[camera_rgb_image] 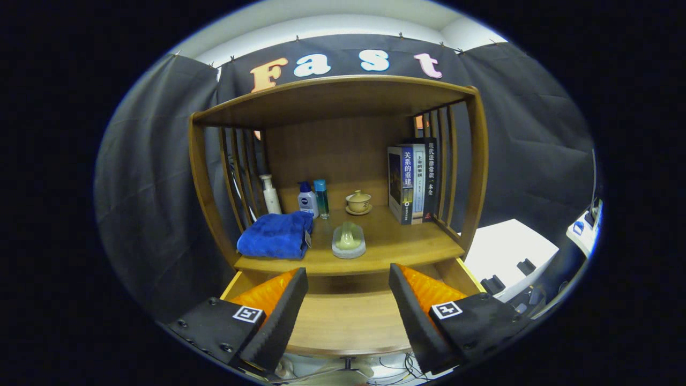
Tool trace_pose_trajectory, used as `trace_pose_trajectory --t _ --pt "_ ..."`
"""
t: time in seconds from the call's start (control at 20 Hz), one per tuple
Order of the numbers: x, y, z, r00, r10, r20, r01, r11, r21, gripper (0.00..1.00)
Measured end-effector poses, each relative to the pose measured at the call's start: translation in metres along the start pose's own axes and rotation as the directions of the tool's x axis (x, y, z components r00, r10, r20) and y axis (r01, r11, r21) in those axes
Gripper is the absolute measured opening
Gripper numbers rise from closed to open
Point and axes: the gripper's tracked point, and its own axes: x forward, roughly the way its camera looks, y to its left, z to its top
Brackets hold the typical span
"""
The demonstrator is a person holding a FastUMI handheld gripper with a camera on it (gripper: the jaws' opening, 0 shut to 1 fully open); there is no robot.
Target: Pull open the drawer, take out the items inside it, and place them on the countertop above the cabinet.
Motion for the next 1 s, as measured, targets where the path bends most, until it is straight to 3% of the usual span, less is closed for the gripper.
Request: trace_pose_trajectory --t 0.55,1.0 --pt "-0.032 -0.003 -0.08 0.998 0.01 0.067 -0.008 1.0 -0.03 0.98" --pt "-0.023 -0.01 -0.151 1.0 -0.031 -0.003 0.031 0.999 -0.041 0.98"
